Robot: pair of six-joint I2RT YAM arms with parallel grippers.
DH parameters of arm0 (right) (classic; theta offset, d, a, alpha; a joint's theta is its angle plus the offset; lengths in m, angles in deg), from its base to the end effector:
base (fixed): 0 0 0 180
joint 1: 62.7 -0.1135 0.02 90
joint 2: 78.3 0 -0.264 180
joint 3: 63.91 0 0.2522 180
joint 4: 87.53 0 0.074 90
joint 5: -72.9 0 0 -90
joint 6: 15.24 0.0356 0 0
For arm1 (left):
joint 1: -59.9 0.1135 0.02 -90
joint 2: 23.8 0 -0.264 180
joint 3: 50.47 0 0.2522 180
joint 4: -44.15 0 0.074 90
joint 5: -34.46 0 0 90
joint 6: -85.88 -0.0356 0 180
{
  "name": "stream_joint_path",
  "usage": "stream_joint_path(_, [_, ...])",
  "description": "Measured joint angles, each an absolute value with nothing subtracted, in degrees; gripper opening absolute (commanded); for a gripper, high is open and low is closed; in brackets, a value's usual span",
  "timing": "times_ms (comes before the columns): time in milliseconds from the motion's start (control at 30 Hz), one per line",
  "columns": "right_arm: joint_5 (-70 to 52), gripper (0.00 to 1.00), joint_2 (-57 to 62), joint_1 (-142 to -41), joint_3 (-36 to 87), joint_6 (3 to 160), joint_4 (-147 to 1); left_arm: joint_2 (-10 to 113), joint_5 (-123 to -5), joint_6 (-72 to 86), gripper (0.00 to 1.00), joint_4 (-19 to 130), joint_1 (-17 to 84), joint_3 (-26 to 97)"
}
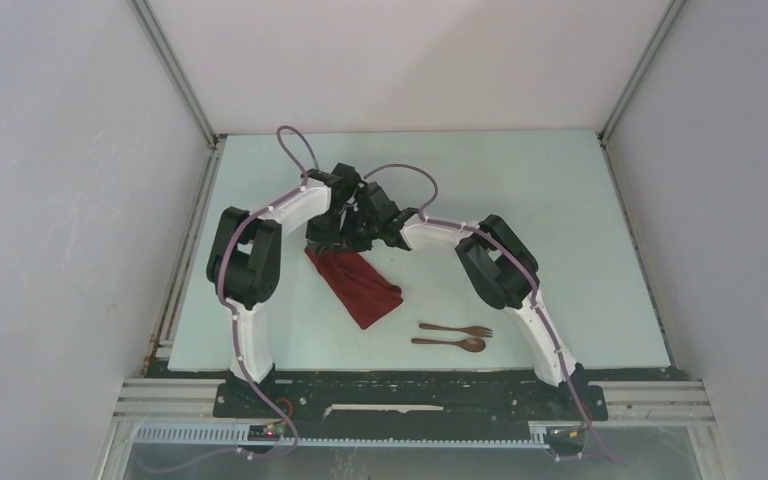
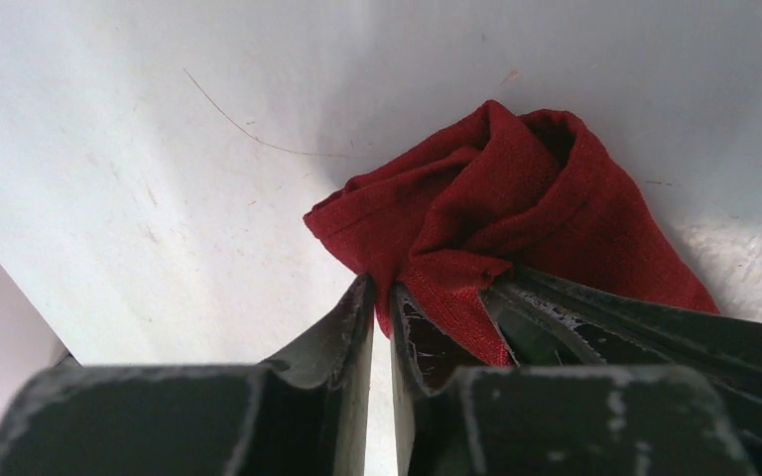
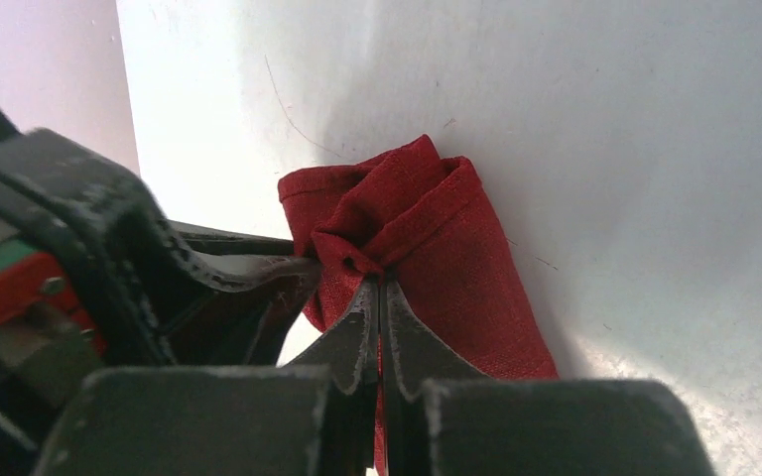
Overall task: Fold the napkin into a case and place the utensils inside
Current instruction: Stuff the top corner of the smaller-rectangle-folded napkin into the folded napkin.
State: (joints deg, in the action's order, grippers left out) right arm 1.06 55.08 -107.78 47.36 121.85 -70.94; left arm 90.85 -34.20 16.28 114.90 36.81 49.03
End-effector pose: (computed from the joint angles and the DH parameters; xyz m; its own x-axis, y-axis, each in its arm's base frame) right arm 0.3587 0.3754 0.1430 -0.9192 0.0638 -0.3886 -0.2517 0.6638 0.7043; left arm 0.3557 -0.1376 0.1806 -0.9790 0.0644 -0.1935 0.0001 0.9490 0.3153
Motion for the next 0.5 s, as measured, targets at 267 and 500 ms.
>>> stream_joint_path(267, [2.85,0.0,55.08,-108.22,47.27,123.45,-73.14,88.75,-37.26,15.3,0.0,112.1,38.28,47.13])
stream_joint_path(500, [6.08,0.0,55.14,-109.95,46.44,127.91,-80.51,84.73,-43.82,14.16,0.0,109.37,43.39,41.95])
